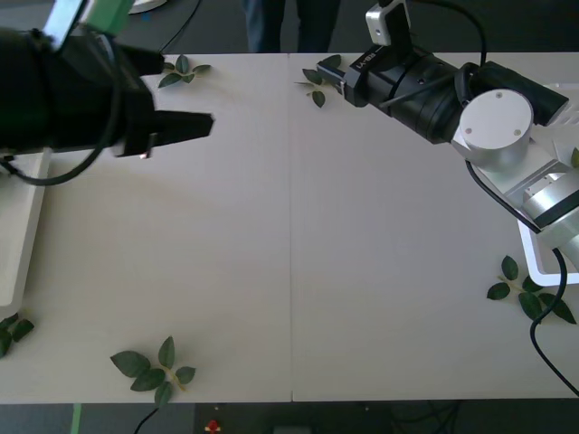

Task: Place the red flowers into the right box and the blue flowers into the left box. If a person shows an open palm, hand one flower to the person first, then continue sorting.

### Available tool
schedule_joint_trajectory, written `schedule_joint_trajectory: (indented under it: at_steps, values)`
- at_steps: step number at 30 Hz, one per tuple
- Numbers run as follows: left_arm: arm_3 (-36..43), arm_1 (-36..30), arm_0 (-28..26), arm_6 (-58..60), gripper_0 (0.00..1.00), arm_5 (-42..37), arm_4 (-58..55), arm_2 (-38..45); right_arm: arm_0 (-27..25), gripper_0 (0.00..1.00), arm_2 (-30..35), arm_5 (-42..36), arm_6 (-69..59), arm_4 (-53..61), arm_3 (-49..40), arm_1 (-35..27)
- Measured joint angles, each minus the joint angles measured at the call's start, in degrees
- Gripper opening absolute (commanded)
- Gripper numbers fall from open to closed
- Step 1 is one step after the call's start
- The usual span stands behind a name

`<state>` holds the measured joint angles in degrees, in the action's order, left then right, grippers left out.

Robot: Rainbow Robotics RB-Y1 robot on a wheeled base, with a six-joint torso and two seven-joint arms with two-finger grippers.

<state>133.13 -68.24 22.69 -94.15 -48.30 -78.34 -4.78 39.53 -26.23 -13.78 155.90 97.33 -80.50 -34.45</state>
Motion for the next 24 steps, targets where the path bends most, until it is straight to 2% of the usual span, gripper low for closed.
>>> schedule_joint_trajectory:
  at_steps: [3,5,7,12,18,24]
  values:
    - [0.0,-5.1,-2.9,-1.9,1.0,4.2,-3.0,0.0,0.0,1.0,0.2,-5.7,0.0,5.3,0.1,-0.7]
    - [0.0,-8.1,-5.8,-5.6,1.0,7.1,-5.1,0.0,0.0,1.0,1.4,-12.4,0.0,8.6,0.2,-1.8]
    - [0.0,-10.6,-8.8,-11.6,1.0,8.6,-7.6,0.0,-0.3,1.0,3.8,-20.3,0.0,12.3,0.2,-2.8]
    - [-1.4,-14.1,-14.4,-26.3,1.0,8.8,-11.5,0.1,-3.8,1.0,12.7,-34.2,0.0,17.5,-1.8,-6.1]
    - [-6.4,-14.4,-19.4,-38.7,1.0,0.7,-16.1,5.0,-12.8,1.0,19.7,-44.7,0.0,29.8,-10.2,-16.7]
    - [-14.7,-13.4,-19.8,-59.2,1.0,-5.4,-26.2,6.7,-21.1,1.0,23.7,-54.1,0.0,41.4,-14.1,-24.7]
